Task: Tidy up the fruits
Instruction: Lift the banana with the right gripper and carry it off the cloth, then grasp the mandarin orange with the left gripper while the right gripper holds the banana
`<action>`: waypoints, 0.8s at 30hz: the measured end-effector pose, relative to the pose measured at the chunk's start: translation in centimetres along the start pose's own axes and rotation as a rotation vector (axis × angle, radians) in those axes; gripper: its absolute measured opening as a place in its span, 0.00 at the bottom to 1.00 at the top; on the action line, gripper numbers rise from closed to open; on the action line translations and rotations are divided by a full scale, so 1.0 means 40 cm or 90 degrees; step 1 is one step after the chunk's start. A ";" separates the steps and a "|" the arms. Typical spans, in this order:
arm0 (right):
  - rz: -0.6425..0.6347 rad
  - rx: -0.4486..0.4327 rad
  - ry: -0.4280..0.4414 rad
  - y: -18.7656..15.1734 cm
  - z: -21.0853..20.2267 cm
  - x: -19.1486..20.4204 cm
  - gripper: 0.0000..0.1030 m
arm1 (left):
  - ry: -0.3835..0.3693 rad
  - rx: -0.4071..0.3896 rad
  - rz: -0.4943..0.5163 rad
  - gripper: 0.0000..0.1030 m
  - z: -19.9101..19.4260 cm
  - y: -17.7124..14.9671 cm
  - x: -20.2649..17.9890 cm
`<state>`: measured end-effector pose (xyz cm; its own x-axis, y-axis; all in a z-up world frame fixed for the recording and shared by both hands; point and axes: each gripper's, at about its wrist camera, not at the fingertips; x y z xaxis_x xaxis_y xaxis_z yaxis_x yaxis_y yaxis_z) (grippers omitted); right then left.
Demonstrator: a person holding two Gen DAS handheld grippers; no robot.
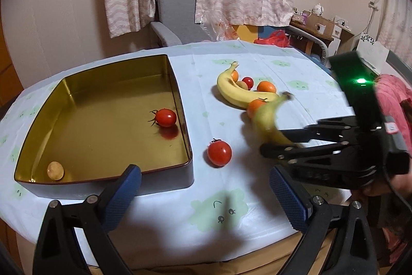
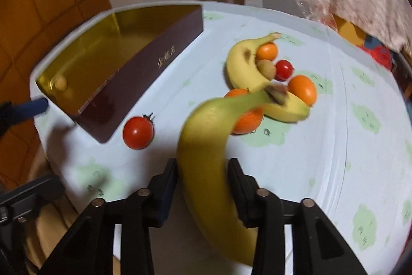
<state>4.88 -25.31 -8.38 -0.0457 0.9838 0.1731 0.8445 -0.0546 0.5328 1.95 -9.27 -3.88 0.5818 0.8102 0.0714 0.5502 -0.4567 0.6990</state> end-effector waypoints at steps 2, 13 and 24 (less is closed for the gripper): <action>0.034 -0.018 -0.009 -0.017 -0.024 -0.021 0.35 | -0.006 0.000 0.004 0.97 0.005 0.006 -0.005; 0.172 -0.082 -0.094 -0.080 -0.121 -0.130 0.36 | -0.041 0.003 0.050 0.97 0.068 0.100 -0.101; 0.247 -0.106 -0.069 -0.120 -0.114 -0.175 0.36 | -0.017 0.053 0.075 0.89 0.258 0.205 -0.171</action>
Point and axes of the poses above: each gripper's, at about its wrist camera, not at the fingertips, and z roughly the way its jaws point, x to its left, y to its top, and after that the axes turned 8 degrees about z, right-handed
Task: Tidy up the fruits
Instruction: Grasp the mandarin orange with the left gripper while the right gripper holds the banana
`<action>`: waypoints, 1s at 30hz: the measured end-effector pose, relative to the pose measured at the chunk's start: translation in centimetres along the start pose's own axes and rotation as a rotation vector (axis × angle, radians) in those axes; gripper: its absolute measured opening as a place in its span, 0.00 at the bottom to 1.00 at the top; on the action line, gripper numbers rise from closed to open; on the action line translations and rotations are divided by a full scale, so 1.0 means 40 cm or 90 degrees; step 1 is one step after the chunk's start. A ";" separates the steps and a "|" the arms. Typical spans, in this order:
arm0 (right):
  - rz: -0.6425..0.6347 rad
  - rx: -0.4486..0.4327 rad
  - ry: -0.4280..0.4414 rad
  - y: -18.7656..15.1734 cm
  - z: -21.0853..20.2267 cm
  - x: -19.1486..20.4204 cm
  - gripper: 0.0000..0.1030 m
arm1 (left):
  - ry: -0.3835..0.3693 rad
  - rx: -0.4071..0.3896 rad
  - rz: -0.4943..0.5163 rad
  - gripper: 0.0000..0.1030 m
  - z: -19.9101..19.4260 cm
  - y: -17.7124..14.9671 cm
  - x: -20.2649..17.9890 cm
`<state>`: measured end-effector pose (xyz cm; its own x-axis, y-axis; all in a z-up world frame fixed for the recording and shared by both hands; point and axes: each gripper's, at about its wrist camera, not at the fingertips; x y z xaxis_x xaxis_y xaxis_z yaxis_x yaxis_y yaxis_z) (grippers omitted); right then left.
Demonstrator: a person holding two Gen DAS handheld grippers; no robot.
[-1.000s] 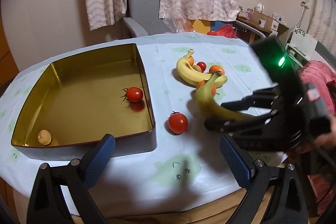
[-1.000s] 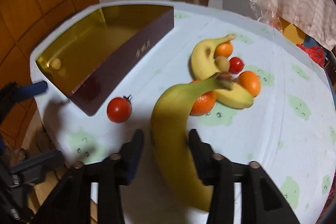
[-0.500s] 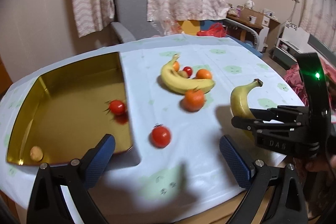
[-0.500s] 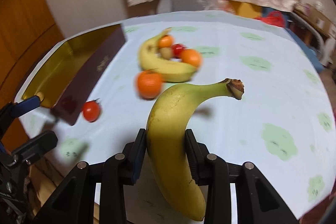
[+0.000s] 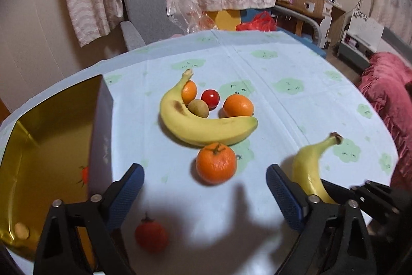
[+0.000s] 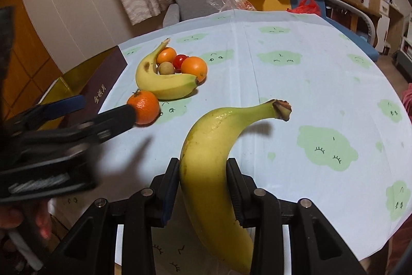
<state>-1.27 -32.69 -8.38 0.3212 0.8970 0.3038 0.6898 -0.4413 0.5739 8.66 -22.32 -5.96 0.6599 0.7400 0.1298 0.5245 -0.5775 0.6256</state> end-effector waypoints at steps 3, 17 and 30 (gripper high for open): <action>0.006 0.001 0.007 0.002 0.002 -0.002 0.36 | -0.001 0.017 0.008 0.84 0.045 0.016 -0.004; 0.011 -0.005 0.017 -0.002 0.007 -0.008 0.36 | -0.010 0.036 0.021 0.41 0.109 0.009 -0.015; 0.009 -0.017 0.006 -0.008 0.008 -0.003 0.37 | -0.025 0.031 -0.011 0.39 0.065 -0.022 0.004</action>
Point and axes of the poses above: each gripper's, at about its wrist camera, not at the fingertips, and z roughly the way its jaws point, x to its left, y to its top, and after that the axes turned 8 degrees about z, right-handed
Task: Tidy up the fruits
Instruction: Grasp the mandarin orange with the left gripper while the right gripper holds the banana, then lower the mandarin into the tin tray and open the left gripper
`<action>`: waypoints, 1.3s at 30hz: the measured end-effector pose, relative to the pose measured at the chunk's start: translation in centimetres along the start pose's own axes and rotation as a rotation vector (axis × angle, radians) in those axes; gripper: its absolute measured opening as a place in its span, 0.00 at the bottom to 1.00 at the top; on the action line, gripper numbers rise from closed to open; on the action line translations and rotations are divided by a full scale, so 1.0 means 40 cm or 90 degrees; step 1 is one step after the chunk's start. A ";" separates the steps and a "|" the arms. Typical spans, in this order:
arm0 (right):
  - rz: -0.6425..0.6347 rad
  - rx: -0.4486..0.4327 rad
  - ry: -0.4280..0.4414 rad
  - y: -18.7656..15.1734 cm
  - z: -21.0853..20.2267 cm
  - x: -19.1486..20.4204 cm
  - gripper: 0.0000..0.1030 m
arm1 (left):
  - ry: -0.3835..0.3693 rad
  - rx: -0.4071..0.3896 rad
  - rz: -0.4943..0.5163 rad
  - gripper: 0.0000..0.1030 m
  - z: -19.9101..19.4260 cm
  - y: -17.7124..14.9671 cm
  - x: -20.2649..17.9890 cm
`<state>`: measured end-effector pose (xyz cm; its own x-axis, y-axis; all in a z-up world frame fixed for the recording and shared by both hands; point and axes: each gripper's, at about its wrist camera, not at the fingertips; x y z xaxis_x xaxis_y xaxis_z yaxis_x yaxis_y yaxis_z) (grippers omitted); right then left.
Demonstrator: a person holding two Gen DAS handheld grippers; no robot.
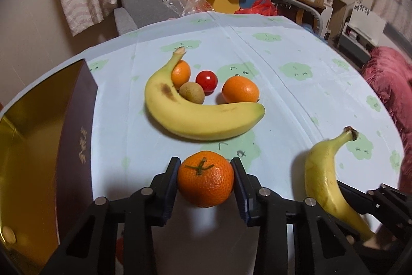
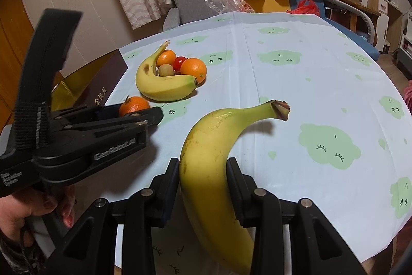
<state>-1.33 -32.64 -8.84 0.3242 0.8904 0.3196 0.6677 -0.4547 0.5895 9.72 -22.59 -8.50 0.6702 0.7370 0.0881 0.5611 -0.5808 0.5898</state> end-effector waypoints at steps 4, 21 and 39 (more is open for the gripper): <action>-0.005 -0.003 -0.008 -0.001 -0.001 0.004 0.37 | -0.029 -0.021 -0.023 0.39 -0.046 -0.016 0.016; -0.018 -0.011 -0.036 -0.005 0.001 0.020 0.36 | -0.036 -0.102 -0.085 0.39 -0.240 -0.071 0.145; -0.030 -0.047 0.033 0.049 -0.078 0.159 0.36 | 0.063 -0.066 -0.212 0.39 -0.243 -0.196 0.441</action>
Point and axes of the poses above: each gripper's, at about its wrist camera, not at the fingertips, and z roughly the way its jaws point, x to its left, y to its top, and after that the axes turned 8 degrees about z, right-handed
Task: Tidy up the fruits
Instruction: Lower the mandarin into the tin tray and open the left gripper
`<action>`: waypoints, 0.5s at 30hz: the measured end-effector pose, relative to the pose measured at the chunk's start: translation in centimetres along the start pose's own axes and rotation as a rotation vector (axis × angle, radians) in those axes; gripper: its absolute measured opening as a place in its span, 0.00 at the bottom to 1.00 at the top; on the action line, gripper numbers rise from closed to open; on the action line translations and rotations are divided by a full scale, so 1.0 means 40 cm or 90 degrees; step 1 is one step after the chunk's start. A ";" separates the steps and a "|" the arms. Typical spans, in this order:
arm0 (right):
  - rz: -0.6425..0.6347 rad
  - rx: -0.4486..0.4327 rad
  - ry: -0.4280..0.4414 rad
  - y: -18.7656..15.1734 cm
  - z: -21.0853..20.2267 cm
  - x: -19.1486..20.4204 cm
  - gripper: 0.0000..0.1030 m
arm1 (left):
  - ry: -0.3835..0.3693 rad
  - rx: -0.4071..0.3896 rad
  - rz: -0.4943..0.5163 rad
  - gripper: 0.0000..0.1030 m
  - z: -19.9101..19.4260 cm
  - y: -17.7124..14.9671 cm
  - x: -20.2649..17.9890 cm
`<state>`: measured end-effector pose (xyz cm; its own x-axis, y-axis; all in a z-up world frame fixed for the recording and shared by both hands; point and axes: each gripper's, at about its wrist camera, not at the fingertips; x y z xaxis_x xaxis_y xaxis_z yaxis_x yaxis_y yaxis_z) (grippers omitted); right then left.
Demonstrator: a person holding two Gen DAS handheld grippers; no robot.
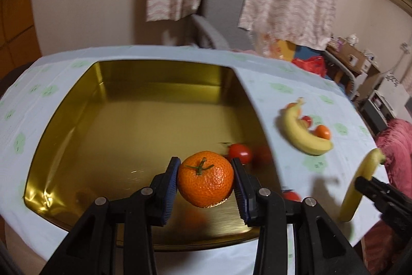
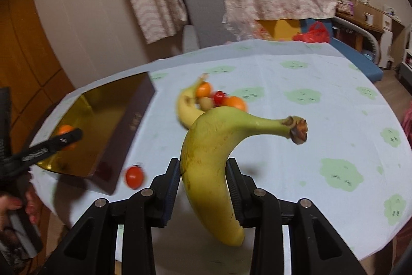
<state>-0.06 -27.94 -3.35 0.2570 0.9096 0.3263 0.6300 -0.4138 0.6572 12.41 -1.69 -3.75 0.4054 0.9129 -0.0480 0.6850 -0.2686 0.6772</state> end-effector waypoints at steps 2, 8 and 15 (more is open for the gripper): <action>-0.006 0.004 0.024 0.006 0.003 0.038 0.36 | 0.011 0.012 -0.005 0.39 0.012 -0.005 0.025; -0.048 0.013 0.071 0.025 0.019 0.158 0.35 | 0.036 0.042 -0.012 0.39 0.051 -0.022 0.091; -0.105 0.028 0.115 0.043 0.063 0.295 0.34 | 0.063 0.068 -0.014 0.39 0.084 -0.022 0.143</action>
<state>5.92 -17.83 -0.08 0.0151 0.9419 0.3356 0.6845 -0.2544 0.6832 16.16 2.75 -7.08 0.3323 0.9431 0.0142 0.7556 -0.2752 0.5944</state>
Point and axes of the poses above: each gripper's, at about its wrist camera, not at the fingertips, and z roughly the way its jaws point, x to its left, y to its top, and after that the axes turned 8 degrees about z, right-handed
